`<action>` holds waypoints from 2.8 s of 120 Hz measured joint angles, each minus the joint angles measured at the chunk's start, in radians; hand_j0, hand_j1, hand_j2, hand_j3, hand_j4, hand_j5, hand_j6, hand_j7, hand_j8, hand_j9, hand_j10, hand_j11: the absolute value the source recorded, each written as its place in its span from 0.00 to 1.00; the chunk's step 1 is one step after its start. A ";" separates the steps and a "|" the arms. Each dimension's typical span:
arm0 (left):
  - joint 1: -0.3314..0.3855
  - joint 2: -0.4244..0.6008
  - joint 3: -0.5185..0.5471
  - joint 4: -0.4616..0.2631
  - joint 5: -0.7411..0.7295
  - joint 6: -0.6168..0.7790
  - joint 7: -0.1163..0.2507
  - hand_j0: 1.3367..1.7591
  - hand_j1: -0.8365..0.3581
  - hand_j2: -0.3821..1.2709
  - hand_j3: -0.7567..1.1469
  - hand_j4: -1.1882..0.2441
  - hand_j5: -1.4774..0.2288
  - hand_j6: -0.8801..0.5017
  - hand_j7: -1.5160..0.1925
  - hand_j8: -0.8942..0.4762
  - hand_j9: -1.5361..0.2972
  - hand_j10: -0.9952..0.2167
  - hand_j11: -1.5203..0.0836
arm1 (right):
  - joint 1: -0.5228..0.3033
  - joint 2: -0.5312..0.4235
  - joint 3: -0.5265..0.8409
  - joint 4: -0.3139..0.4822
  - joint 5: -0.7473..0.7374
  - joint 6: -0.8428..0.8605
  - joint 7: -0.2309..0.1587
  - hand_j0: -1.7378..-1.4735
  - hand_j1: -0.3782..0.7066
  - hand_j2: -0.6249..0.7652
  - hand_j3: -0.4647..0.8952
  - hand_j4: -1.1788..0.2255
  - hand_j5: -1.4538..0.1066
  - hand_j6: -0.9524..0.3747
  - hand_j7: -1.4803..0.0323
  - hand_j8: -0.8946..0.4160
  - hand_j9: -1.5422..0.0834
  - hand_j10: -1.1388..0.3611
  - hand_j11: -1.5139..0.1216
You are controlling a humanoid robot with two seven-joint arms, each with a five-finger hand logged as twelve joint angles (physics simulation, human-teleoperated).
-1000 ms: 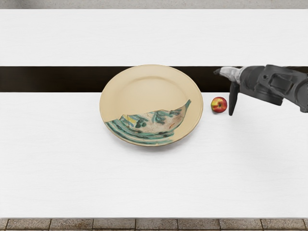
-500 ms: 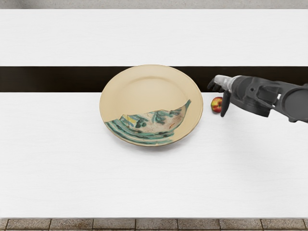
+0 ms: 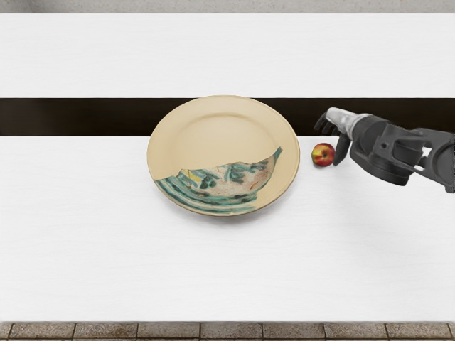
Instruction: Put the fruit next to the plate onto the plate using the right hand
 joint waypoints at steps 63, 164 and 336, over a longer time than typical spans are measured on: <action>0.000 0.000 0.001 0.000 0.000 0.000 0.000 0.76 0.99 0.23 0.40 0.83 0.87 0.64 0.89 0.65 0.84 0.82 0.95 | -0.001 0.060 -0.089 0.000 -0.020 -0.102 0.000 0.30 0.41 0.40 0.34 0.59 0.64 0.45 0.68 0.42 0.67 0.53 0.65; 0.000 0.000 0.001 0.000 0.000 0.000 0.000 0.76 0.99 0.23 0.40 0.83 0.87 0.64 0.89 0.65 0.84 0.82 0.95 | -0.005 0.069 -0.118 0.000 -0.016 -0.127 -0.001 0.32 0.59 0.55 0.34 0.38 0.39 0.41 0.43 0.39 0.43 0.33 0.41; 0.002 0.000 0.000 0.000 0.000 0.000 0.000 0.76 0.99 0.23 0.40 0.83 0.87 0.64 0.89 0.65 0.84 0.82 0.95 | 0.023 0.164 0.315 0.035 -0.005 0.134 0.000 0.31 0.61 0.76 0.34 0.33 0.27 0.39 0.31 0.34 0.30 0.26 0.28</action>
